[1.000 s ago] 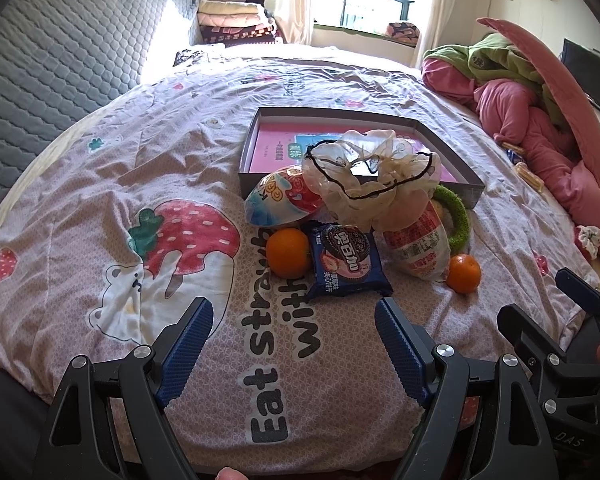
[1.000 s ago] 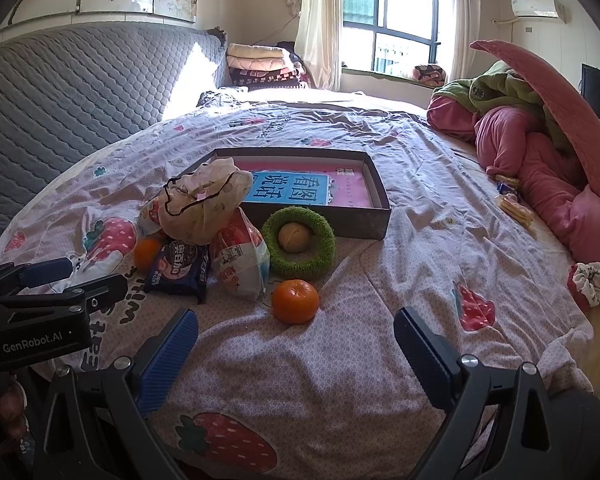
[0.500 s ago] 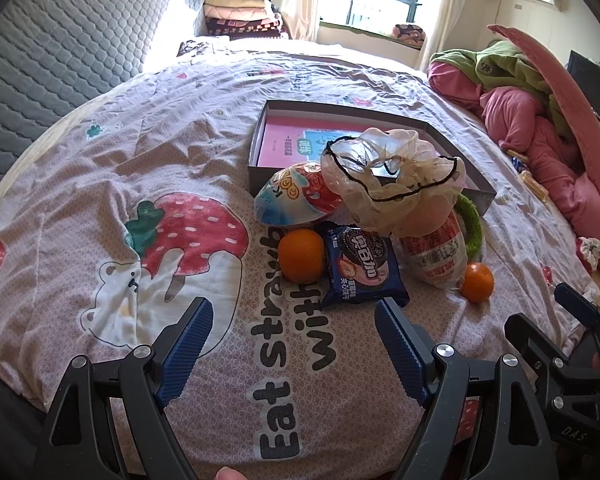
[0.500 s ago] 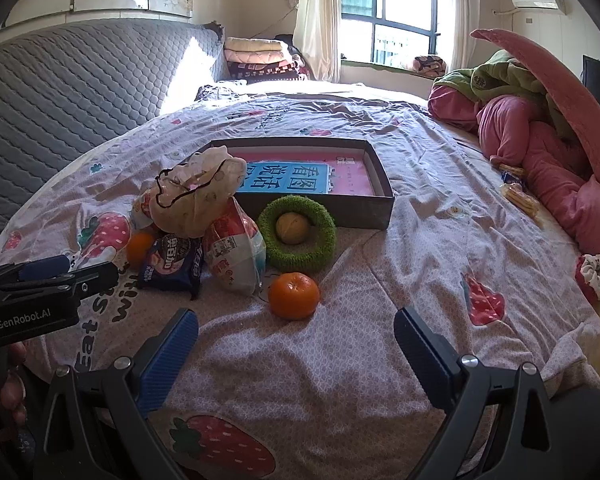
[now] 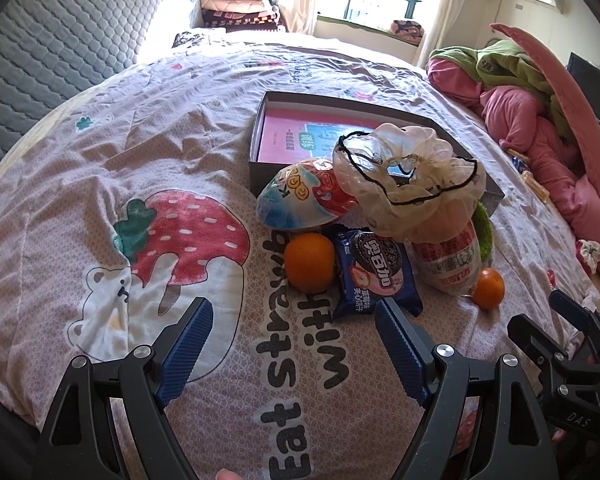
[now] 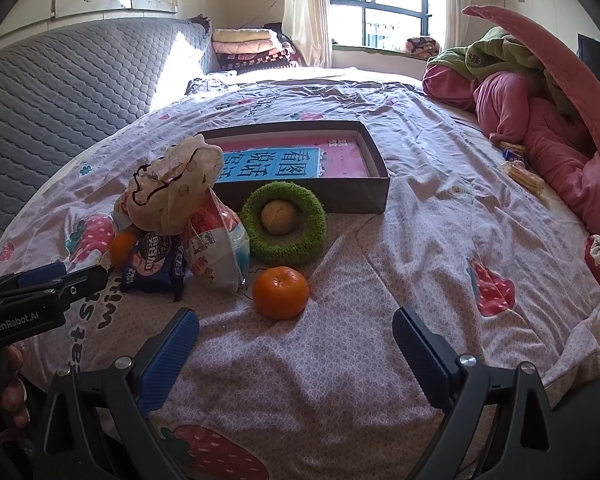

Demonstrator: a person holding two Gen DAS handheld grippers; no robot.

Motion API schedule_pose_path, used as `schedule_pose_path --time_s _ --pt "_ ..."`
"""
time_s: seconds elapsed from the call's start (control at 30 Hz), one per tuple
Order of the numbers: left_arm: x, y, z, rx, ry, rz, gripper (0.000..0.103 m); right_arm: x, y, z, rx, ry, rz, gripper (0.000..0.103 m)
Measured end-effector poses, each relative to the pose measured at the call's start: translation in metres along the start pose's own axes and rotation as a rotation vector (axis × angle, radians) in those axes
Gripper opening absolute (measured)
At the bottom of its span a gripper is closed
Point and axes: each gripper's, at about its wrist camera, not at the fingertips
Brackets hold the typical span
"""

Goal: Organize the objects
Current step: 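Close the left gripper on one orange while the right gripper grasps another orange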

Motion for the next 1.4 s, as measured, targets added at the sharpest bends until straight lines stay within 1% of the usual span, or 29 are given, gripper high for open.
schedule_pose_path --time_s 0.23,0.4,0.53,0.8,0.9,1.0,1.03,1.17,1.2,1.33,1.4 --pt "-0.004 0.005 -0.01 -0.008 -0.003 0.013 0.084 0.002 0.002 -0.009 -0.017 0.003 0.001 0.097" --pt "-0.008 0.009 -0.019 -0.018 -0.025 0.03 0.084 0.002 0.004 -0.017 -0.028 -0.003 0.008 0.096" --pt "-0.013 0.013 -0.025 -0.022 -0.022 0.034 0.084 0.006 0.004 -0.022 -0.04 -0.002 0.003 0.095" --pt "-0.018 0.019 -0.037 -0.041 -0.042 0.049 0.084 0.006 0.006 -0.032 -0.054 -0.003 0.011 0.094" --pt "-0.016 0.021 -0.041 -0.047 -0.049 0.046 0.082 0.007 0.006 -0.036 -0.062 -0.003 0.004 0.092" --pt "-0.013 0.024 -0.044 -0.044 -0.058 0.044 0.081 0.01 0.006 -0.04 -0.075 0.0 -0.007 0.088" --pt "-0.013 0.024 -0.044 -0.043 -0.062 0.043 0.08 0.011 0.007 -0.041 -0.079 0.001 -0.01 0.087" --pt "-0.013 0.025 -0.047 -0.044 -0.089 0.045 0.067 0.011 0.007 -0.044 -0.085 0.006 -0.012 0.085" --pt "-0.013 0.025 -0.047 -0.045 -0.093 0.044 0.066 0.011 0.007 -0.045 -0.086 0.008 -0.014 0.084" --pt "-0.011 0.025 -0.047 -0.044 -0.118 0.043 0.056 0.012 0.009 -0.049 -0.088 0.011 -0.018 0.077" --pt "-0.011 0.025 -0.048 -0.045 -0.128 0.04 0.055 0.011 0.01 -0.051 -0.089 0.017 -0.015 0.074"
Point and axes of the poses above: each gripper's, at about its wrist camera, not at the fingertips, and z roughly against the way its jaws point, x to its right, y to its top, and after that the axes turned 9 degrees about y, right-handed
